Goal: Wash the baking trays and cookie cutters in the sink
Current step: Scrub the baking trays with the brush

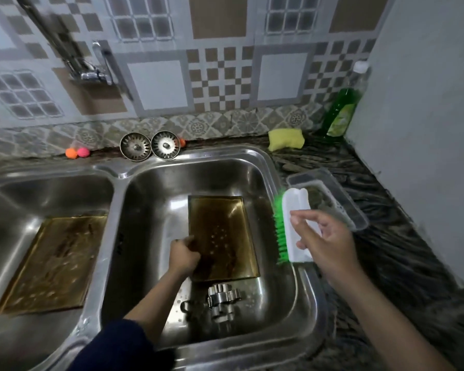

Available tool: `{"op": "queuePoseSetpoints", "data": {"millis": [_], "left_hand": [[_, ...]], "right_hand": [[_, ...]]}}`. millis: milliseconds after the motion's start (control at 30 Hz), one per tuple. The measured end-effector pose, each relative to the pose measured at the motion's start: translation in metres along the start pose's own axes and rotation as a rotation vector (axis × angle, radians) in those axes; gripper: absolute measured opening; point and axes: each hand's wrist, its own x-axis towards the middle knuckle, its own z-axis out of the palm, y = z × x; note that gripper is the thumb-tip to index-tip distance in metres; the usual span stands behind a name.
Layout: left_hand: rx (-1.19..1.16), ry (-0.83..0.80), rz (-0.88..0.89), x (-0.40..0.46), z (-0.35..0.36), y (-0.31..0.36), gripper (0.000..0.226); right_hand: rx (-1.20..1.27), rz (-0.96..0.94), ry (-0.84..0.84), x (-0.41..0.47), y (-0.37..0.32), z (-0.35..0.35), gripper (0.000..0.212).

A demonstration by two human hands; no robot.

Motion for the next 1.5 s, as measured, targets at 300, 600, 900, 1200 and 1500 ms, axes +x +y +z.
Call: {"op": "queuePoseSetpoints", "data": {"millis": [300,600,900,1200,1500], "left_hand": [[-0.102,-0.042,0.253,-0.033,-0.023,0.049,0.055],[0.081,0.207,0.699,-0.066,-0.044,0.071,0.064],[0.143,0.305,0.914,-0.073,-0.07,0.059,0.074],[-0.298,0.264,0.664,-0.083,-0.092,0.057,0.066],[-0.631,0.189,0.522,-0.109,-0.093,0.047,0.05]], "right_hand": [[-0.446,-0.178,-0.09,0.093,-0.003,-0.053,0.048],[-0.613,-0.017,-0.089,0.108,0.032,-0.049,0.067],[-0.694,0.047,0.023,0.105,0.017,-0.046,0.067],[-0.319,-0.196,0.154,0.048,-0.044,0.019,0.057],[-0.6,-0.393,-0.139,-0.02,-0.05,0.157,0.056]]}}
